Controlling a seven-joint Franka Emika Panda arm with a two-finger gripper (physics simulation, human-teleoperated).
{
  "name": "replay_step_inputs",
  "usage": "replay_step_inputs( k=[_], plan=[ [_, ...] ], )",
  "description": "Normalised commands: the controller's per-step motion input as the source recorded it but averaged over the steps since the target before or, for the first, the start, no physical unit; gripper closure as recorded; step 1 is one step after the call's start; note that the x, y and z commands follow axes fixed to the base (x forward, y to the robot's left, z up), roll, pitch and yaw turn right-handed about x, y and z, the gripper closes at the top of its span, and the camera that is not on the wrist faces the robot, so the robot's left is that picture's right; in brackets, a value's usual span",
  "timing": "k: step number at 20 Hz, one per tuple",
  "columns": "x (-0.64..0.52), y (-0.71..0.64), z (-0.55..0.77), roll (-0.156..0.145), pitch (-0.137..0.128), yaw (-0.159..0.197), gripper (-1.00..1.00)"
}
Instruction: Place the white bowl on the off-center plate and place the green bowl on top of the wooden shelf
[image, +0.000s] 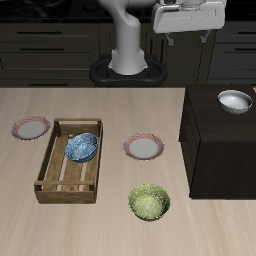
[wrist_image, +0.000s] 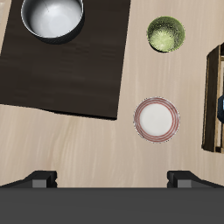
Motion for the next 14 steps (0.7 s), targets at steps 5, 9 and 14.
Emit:
replay_step_inputs(
  k=[5,9,14],
  plan=[
    [0.22,0.02,-0.05,-0.033,0.008,0.004,-1.0],
    [0.24,0.01,0.02,-0.037,-0.01,0.013,-1.0],
    [0.3,0.03,0.01,-0.035,-0.013,0.016,-1.0]
  ],
)
